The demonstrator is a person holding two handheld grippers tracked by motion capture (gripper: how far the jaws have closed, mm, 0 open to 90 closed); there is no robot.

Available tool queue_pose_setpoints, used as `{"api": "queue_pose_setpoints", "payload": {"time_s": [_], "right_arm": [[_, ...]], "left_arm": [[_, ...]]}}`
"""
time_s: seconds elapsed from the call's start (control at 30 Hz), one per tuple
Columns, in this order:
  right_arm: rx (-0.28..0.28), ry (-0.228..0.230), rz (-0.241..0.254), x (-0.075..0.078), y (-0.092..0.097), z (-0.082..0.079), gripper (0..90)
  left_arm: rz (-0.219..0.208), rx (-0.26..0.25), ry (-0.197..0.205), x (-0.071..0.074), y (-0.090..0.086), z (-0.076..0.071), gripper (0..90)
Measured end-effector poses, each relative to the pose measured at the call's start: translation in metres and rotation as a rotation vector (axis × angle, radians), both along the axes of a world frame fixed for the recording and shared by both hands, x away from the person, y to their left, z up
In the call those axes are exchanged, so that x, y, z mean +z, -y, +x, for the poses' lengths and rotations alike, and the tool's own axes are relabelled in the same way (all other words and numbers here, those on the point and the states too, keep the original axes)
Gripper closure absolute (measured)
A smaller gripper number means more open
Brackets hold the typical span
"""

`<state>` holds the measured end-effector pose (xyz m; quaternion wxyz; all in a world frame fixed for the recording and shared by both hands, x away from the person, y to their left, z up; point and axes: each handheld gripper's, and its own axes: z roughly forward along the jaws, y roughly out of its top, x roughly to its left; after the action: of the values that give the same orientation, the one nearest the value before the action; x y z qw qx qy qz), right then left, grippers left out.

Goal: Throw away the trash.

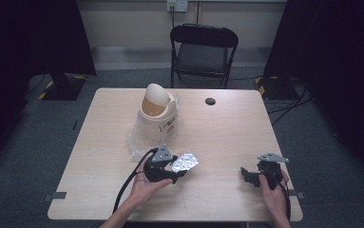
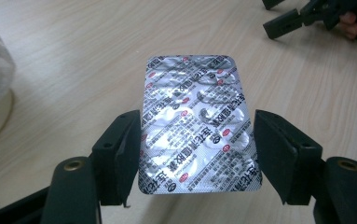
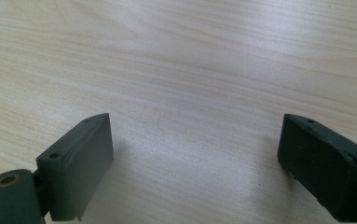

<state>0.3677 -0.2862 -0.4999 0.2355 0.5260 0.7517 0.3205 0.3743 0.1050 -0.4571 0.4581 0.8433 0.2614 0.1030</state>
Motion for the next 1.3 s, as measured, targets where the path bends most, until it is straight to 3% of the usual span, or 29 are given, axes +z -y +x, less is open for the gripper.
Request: {"api": "queue_pose_setpoints", "payload": {"time_s": [0.27,0.57,1.3], "right_arm": [[0.000,0.000,0.000,0.000,0.000,0.000,9.6],[0.000,0.000,0.000,0.000,0.000,0.000,9.6],[0.000,0.000,0.000,0.000,0.000,0.000,9.6]], "left_arm": [[-0.021,0.016,0.028,0.015,-0.017,0.004,34.1],[-0.061,0.075,0.071,0.038,-0.050,0.012,34.1],[-0.036,0.159,0.127,0.074,-0.088,0.042,34.1]]}}
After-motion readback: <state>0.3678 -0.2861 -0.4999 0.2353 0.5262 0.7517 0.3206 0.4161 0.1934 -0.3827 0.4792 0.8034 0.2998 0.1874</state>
